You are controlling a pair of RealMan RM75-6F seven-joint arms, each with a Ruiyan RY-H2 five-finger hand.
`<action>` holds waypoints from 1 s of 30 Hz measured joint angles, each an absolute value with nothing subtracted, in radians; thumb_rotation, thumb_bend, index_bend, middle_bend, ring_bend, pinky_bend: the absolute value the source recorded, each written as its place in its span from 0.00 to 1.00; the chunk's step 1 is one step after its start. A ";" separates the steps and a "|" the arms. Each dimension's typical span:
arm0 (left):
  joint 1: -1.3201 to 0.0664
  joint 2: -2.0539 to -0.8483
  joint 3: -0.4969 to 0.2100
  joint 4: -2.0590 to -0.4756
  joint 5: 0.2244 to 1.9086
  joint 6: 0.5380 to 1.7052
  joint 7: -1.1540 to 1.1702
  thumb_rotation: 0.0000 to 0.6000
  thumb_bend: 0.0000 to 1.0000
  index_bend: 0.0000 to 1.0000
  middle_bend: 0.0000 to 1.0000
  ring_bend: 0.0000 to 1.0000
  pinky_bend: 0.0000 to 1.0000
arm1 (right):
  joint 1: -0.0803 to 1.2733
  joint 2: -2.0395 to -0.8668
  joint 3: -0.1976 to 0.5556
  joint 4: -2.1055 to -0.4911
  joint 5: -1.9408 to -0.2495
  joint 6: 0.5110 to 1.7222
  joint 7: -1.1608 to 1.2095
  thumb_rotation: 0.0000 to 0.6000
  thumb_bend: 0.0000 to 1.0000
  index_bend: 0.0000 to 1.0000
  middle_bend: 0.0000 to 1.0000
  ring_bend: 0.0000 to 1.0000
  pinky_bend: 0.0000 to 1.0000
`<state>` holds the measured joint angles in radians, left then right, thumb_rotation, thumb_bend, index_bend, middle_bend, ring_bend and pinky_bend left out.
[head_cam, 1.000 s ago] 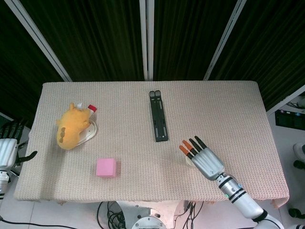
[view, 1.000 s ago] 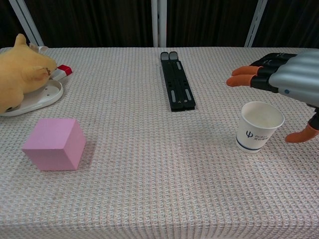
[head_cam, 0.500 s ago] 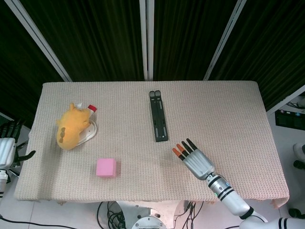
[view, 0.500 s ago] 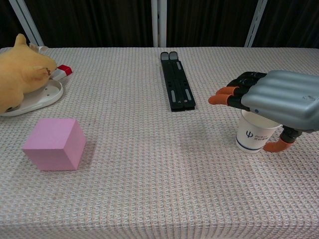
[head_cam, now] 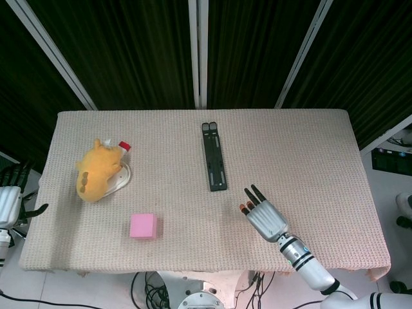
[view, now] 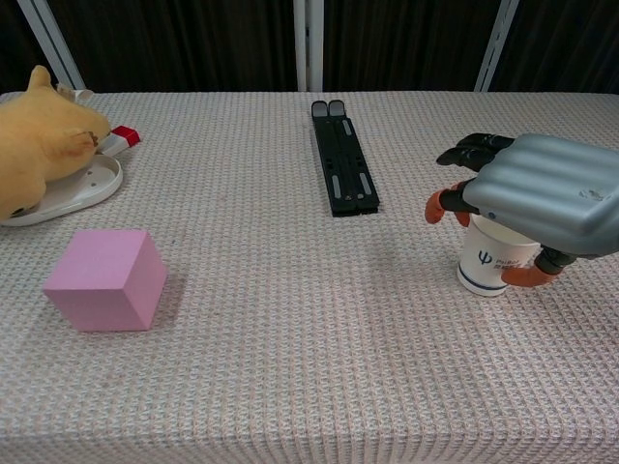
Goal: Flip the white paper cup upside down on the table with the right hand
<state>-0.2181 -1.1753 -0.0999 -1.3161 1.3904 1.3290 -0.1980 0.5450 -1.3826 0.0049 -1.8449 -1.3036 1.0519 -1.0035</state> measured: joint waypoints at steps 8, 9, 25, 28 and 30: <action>-0.219 -1.176 -0.101 -1.312 1.391 1.326 -0.205 1.00 0.15 0.00 0.00 0.00 0.00 | 0.535 -1.340 0.008 -1.852 -1.329 1.082 -0.903 1.00 0.15 0.41 0.50 0.04 0.00; -0.219 -1.176 -0.101 -1.311 1.391 1.326 -0.206 1.00 0.15 0.00 0.00 0.00 0.00 | 0.534 -1.335 0.011 -1.853 -1.334 1.085 -0.881 1.00 0.15 0.42 0.50 0.05 0.00; -0.223 -1.187 -0.103 -1.294 1.386 1.313 -0.193 1.00 0.15 0.00 0.00 0.00 0.00 | 0.498 -1.374 0.058 -1.635 -1.458 1.155 0.198 1.00 0.16 0.43 0.52 0.09 0.00; -0.224 -1.188 -0.103 -1.292 1.384 1.311 -0.191 1.00 0.15 0.00 0.00 0.00 0.00 | 0.499 -1.395 0.055 -1.561 -1.464 1.126 0.462 1.00 0.16 0.43 0.52 0.09 0.00; -0.224 -1.187 -0.102 -1.292 1.383 1.306 -0.191 1.00 0.15 0.00 0.00 0.00 0.00 | 0.502 -1.406 0.051 -1.515 -1.471 1.103 0.610 1.00 0.14 0.40 0.49 0.08 0.00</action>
